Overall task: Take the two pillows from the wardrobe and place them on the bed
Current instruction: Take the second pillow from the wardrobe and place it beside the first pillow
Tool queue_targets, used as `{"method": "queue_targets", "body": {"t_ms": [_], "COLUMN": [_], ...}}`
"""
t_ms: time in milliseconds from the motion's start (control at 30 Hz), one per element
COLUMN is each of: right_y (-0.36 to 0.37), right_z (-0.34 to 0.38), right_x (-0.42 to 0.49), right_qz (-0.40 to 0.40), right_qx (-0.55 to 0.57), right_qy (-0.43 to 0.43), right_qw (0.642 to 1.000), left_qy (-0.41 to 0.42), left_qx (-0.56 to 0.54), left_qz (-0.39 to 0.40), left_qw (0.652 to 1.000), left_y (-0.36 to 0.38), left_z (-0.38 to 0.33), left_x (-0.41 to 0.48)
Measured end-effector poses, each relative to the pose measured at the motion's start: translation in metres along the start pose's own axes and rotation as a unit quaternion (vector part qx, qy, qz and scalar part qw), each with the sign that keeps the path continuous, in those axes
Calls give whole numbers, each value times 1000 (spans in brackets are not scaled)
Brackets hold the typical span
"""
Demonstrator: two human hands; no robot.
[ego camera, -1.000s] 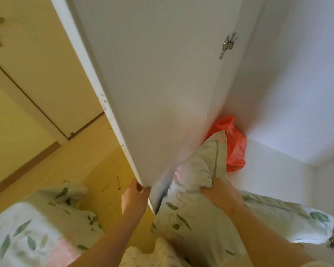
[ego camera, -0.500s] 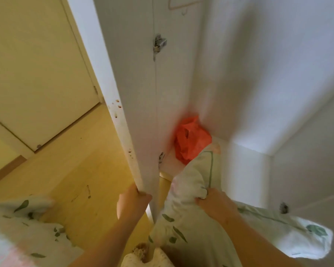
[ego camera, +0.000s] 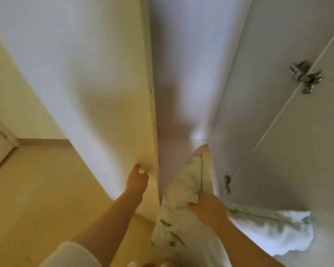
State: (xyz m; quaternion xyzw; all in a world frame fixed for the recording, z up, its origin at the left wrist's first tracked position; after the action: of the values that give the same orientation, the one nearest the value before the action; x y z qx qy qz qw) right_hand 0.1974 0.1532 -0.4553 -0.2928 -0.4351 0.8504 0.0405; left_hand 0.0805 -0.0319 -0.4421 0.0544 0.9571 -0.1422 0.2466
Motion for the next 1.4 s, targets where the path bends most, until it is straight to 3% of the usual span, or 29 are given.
{"method": "queue_targets", "body": {"t_ms": [100,333,400,467,500,533,600,633,700,800,900,1067,1133,1233,1267,1333,1400], "right_y": [-8,-13,-12,-11,-12,-12,-10,-10,-12,-15,-11,-22,-36,-50,-52,-59,-74], "right_z": [-7,-5,-6,-7,-7,-7,-9,-10,-18,-33,-47,-95,-117,-165,-181,-203,-217], "right_x": [6,16,17,15,13,11,6,2,-9,-27,-51,-103,-128,-166,-177,-190,-191], "right_qz": [-12,-50,-59,-72,-80,-85,-86,-84,-89,-107,-104,-145,-221,-393,-429,-450,-455], "right_qx": [9,20,33,48,54,58,60,61,81,138,204,297,420,569,562,525,510], "right_qy": [25,84,97,109,115,120,125,127,130,134,126,164,160,242,291,347,312], "right_qw": [1000,995,993,990,989,987,987,986,984,976,965,930,866,680,644,634,660], "left_qy": [-12,-23,9,129,224,319,463,503,554,562,531,481,478,473,465,460,494], "left_qx": [-140,-242,-183,6,150,297,519,570,598,626,659,642,637,630,629,627,621], "left_qz": [28,95,135,215,281,338,334,306,272,270,302,380,391,415,419,419,407], "left_qw": [990,965,974,968,921,834,636,573,512,468,439,461,461,456,461,469,453], "left_y": [19,26,27,41,55,73,101,111,128,152,177,211,226,242,245,249,253], "left_z": [-28,-53,-53,-51,-48,-40,-26,-25,-28,-29,-25,-22,-22,-14,-12,-11,-15], "left_x": [18,51,51,32,15,1,-17,-21,-28,-41,-64,-112,-134,-156,-160,-166,-173]}}
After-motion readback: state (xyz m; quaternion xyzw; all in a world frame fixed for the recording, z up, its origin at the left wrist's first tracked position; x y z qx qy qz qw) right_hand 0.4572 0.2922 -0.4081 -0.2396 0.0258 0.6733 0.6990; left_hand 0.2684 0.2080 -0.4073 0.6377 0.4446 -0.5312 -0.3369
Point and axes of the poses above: each hand's wrist, its own x-axis towards the middle knuckle, its own y-axis out of the palm, z = x × y, the point moved 6 cm from there along x, towards the middle knuckle, and after that the axes turned 3 degrees about x, right-handed, at the moved point
